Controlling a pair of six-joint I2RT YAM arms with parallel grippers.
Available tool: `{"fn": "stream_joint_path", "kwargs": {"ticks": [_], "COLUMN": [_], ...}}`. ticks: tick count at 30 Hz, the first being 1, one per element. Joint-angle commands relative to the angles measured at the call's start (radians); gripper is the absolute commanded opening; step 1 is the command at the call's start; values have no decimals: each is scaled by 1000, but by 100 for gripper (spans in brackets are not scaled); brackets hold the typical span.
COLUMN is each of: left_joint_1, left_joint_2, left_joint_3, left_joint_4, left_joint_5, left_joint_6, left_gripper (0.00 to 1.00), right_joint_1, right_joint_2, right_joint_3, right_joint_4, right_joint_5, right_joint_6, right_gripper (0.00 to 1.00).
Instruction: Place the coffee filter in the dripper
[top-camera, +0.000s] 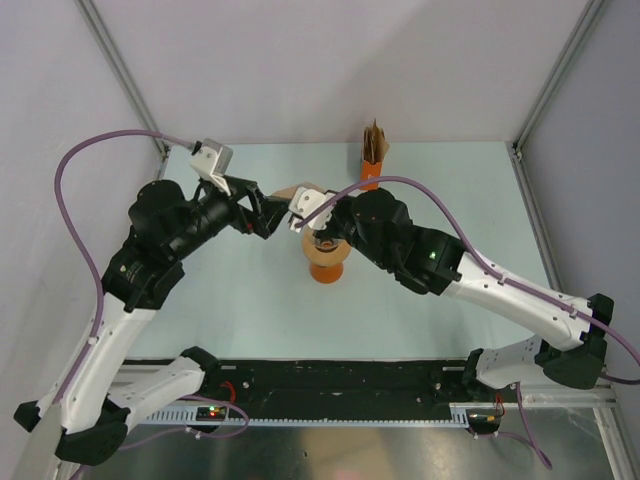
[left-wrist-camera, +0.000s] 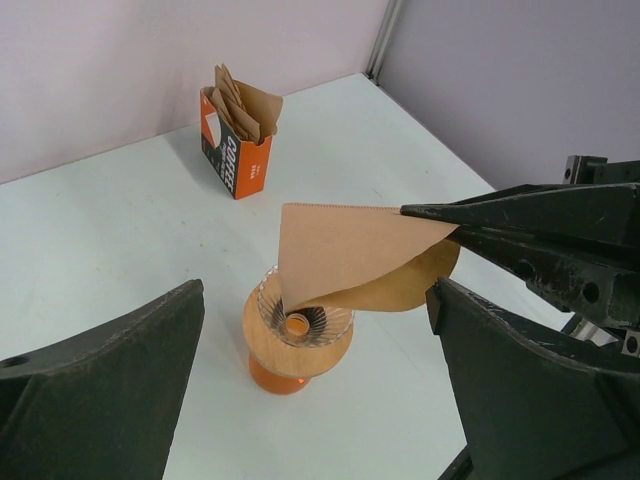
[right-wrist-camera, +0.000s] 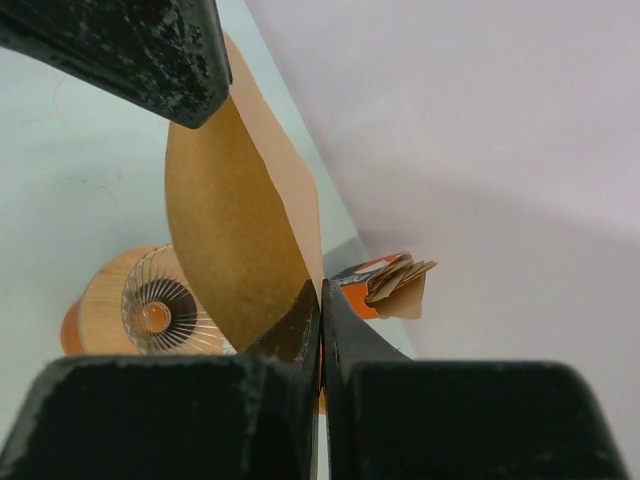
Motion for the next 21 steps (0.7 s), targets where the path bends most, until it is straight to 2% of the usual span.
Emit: {"fn": "stream_joint_path", "kwargs": {"ticks": [1,12,21], "left_joint_1": [-7,-21,-49], "left_joint_2": [2,27,37], "left_joint_3": [30,19,16], "left_joint_4": [35,35,24], "left_joint_5": [-30,-93,-162], "left_joint_6": [22,55,106], "left_gripper": [100,99,81], "right_joint_1": [-2,0,13], "right_joint_2": [4,23,41], "right_joint_3": [68,120,138], "right_joint_4": [8,-33,-31], "right_joint_5": [14,-5,6], "right_joint_6": [31,82,71], "right_gripper": [0,0,0]}}
